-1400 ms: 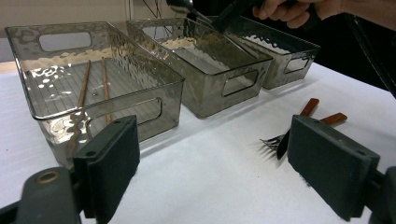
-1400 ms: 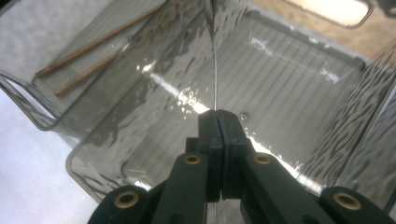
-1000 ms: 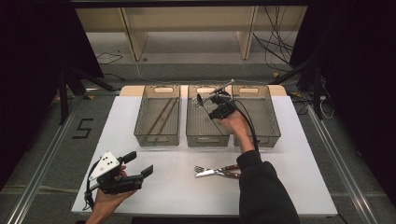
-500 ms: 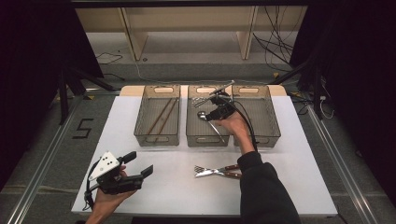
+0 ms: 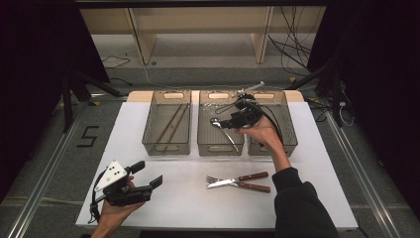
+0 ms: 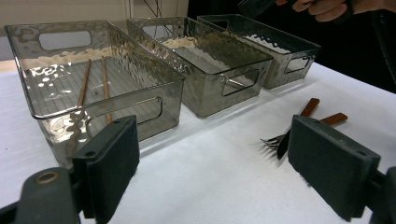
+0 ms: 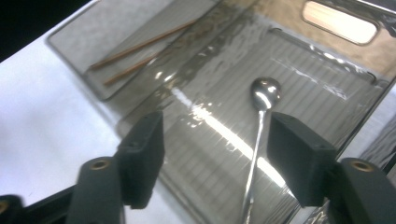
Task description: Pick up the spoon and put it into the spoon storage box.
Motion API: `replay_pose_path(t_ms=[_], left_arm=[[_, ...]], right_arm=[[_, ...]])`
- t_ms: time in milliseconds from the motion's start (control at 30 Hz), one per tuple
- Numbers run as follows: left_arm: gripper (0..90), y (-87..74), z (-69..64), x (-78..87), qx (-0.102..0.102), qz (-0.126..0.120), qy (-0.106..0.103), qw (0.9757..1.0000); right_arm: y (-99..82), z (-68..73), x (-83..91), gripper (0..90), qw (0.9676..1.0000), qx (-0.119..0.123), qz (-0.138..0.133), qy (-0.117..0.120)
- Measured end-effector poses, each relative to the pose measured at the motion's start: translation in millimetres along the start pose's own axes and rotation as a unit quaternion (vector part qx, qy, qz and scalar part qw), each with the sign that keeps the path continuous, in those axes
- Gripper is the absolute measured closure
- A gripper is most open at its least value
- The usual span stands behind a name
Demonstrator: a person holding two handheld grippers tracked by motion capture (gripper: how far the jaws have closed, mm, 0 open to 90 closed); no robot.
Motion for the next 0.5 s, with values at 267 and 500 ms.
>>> replay_pose_path(t_ms=[267, 500], left_arm=[[16.4, 0.2, 0.0, 0.0, 0.0, -0.001, 0.0, 1.0], [16.4, 0.1, -0.1, -0.3, -0.001, 0.0, 0.001, 1.0]], right_arm=[[-11.4, 25.0, 16.6, 29.1, 0.9984, 0.055, 0.004, 0.011], [-27.6, 39.7, 19.8, 27.1, 0.9959, 0.088, 0.017, 0.012]])
Point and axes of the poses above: each handheld gripper's, and its own axes: x roughly backward along the jaws, y roughly out of its top, z roughly to its left, the point moved 4 cm from there along -x, roughly forward along the jaws, and after that the axes turned 4 degrees about x, right-handed, at the moved point
